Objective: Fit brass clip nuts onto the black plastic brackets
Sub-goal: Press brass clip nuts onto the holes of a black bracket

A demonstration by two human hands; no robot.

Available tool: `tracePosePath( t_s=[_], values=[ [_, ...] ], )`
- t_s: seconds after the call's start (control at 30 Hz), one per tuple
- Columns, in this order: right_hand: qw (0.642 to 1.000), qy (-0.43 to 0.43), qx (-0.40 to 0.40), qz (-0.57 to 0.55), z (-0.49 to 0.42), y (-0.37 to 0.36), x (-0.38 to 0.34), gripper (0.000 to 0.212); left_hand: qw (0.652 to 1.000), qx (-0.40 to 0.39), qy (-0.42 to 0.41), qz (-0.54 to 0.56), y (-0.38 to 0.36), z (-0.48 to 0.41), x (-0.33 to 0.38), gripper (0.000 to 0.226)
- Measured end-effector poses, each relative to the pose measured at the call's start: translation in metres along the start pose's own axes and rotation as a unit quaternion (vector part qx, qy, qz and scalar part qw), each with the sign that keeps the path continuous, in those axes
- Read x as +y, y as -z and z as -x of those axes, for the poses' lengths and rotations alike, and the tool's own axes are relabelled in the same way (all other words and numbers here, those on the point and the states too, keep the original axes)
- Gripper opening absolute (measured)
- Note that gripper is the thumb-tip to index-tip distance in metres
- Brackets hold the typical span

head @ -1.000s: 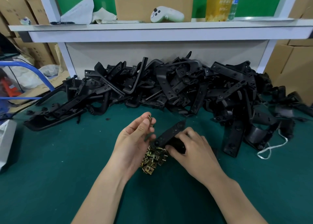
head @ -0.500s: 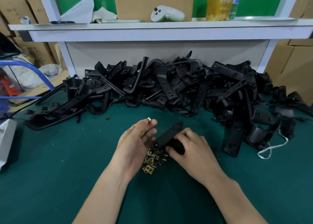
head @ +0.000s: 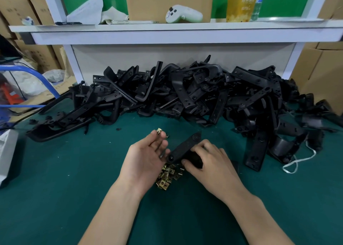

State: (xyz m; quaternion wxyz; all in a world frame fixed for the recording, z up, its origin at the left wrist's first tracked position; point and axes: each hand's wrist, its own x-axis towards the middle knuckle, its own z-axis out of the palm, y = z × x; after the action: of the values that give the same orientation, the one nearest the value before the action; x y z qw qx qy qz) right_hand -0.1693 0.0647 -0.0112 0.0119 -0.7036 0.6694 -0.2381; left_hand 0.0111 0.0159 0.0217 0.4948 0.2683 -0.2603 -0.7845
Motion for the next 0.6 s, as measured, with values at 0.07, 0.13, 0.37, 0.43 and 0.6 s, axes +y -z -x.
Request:
tracePosePath(
  t_s=[0.07,0.13,0.37,0.43,0.6],
  values=[
    [1.0,-0.001,-0.002,0.0,0.0,0.0,0.0,0.049,1.0,0.013,-0.003,0.002,0.0,0.0,0.0,0.009],
    [1.0,0.0,-0.003,0.0,0.0,0.001,0.0,0.05,1.0,0.023,-0.006,0.005,0.001,-0.001,0.0,0.006],
    [1.0,0.005,-0.001,-0.022,0.0,0.001,-0.002,0.043,0.985,0.034,-0.106,-0.134,0.004,-0.005,-0.006,0.012],
    [0.999,0.009,0.003,-0.036,-0.001,0.0,-0.003,0.039,0.966,0.052,-0.149,-0.204,0.005,-0.006,-0.01,0.007],
    [0.999,0.012,0.009,-0.046,0.0,-0.001,-0.003,0.032,0.931,0.059,-0.19,-0.305,0.006,-0.005,-0.016,0.014]
  ],
)
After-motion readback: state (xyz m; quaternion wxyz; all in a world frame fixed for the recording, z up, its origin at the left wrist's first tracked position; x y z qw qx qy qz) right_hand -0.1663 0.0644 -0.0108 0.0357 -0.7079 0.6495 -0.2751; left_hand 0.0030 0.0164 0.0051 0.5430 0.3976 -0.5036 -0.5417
